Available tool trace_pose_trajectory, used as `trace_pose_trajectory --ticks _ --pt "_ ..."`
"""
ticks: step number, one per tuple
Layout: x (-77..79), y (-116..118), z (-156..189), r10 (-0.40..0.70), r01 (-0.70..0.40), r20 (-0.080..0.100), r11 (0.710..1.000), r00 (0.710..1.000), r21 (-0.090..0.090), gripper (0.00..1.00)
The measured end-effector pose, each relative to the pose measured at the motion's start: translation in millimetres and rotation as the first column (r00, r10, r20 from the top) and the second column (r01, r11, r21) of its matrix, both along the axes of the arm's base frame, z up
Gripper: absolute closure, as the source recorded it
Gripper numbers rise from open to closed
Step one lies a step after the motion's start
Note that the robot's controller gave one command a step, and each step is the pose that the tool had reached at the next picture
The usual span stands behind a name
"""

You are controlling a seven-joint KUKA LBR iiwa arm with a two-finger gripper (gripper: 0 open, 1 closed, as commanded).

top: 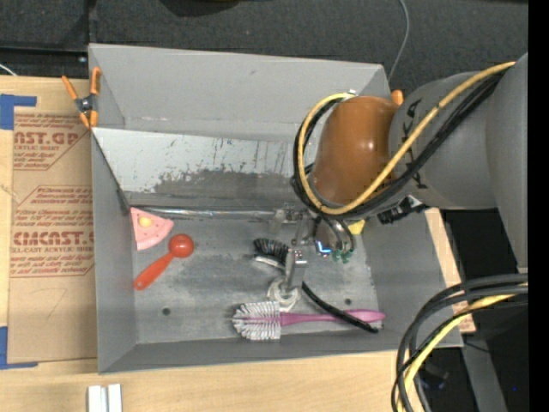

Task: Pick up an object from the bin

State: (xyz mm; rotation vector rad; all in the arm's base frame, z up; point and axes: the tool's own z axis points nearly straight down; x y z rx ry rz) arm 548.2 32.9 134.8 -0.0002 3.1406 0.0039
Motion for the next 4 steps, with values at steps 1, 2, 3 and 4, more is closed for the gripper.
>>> trace_pose_trajectory --ticks 1,2,3,4 --pt "0.0 0 0 0.0 0.0 0.0 1.0 1.0 0.0 0.0" --pt "-43.4 -68 -60 0.149 -0.149 0.006 0.989 0.989 -0.001 0.0" --pt "-14.2 -54 -43 0.129 -0.129 0.007 0.992 0.992 0.0 0.0" --pt "-30.0 -51 -64 -0.114 0.114 0.001 0.994 0.994 0.001 0.0"
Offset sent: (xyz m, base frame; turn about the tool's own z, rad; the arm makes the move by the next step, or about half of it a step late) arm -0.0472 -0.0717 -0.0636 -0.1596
